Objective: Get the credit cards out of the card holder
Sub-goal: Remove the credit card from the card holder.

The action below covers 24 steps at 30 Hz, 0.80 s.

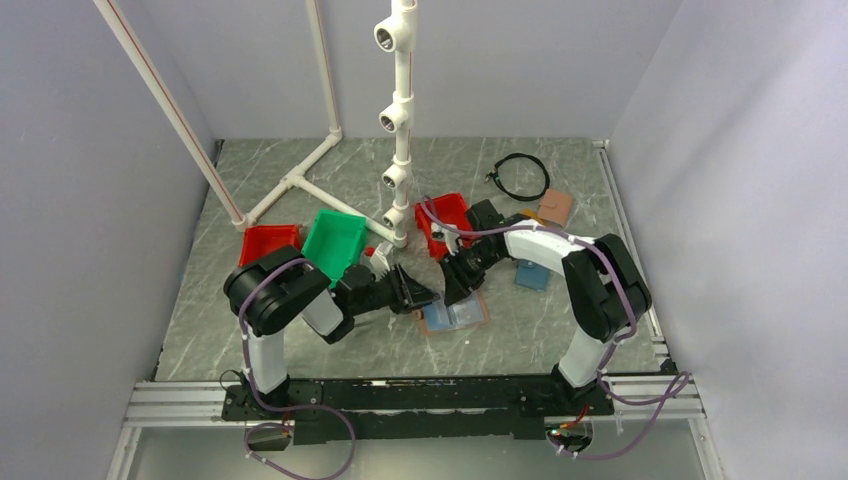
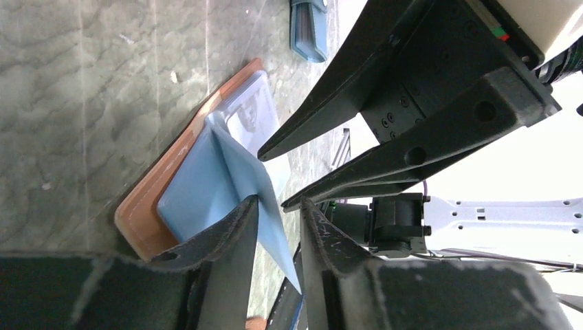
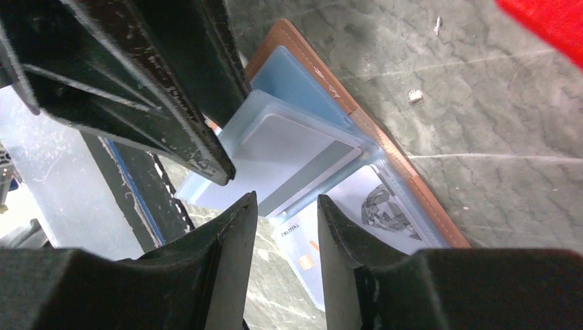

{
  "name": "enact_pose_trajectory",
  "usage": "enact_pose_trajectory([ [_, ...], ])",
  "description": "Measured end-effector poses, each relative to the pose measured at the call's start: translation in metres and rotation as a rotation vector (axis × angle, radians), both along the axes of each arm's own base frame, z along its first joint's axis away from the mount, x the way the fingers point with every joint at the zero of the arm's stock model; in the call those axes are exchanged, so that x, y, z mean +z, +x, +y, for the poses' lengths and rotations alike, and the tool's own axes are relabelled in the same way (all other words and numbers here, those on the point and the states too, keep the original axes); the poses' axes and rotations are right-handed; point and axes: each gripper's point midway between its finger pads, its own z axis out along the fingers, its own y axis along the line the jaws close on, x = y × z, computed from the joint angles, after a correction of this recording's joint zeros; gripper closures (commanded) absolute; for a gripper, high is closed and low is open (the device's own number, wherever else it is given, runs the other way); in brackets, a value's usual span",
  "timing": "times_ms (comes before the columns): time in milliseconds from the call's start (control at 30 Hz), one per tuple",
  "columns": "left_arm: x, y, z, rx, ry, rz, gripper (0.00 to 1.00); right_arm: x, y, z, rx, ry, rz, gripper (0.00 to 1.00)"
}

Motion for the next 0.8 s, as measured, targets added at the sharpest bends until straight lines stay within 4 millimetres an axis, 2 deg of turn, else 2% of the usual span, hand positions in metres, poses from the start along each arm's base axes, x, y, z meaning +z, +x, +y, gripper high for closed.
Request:
enact_pose_trajectory([
  [400, 0.007, 0.008, -0.010, -0.022, 0.019, -0.015, 0.77, 0.029, 0.006, -0.004, 0.038, 0.131, -0.022, 0.49],
  [800, 0.010, 0.010, -0.015, -0.042, 0.013, -0.021, 0.80, 0.026, -0.004, -0.001, 0.045, 0.162, 0.054, 0.33],
])
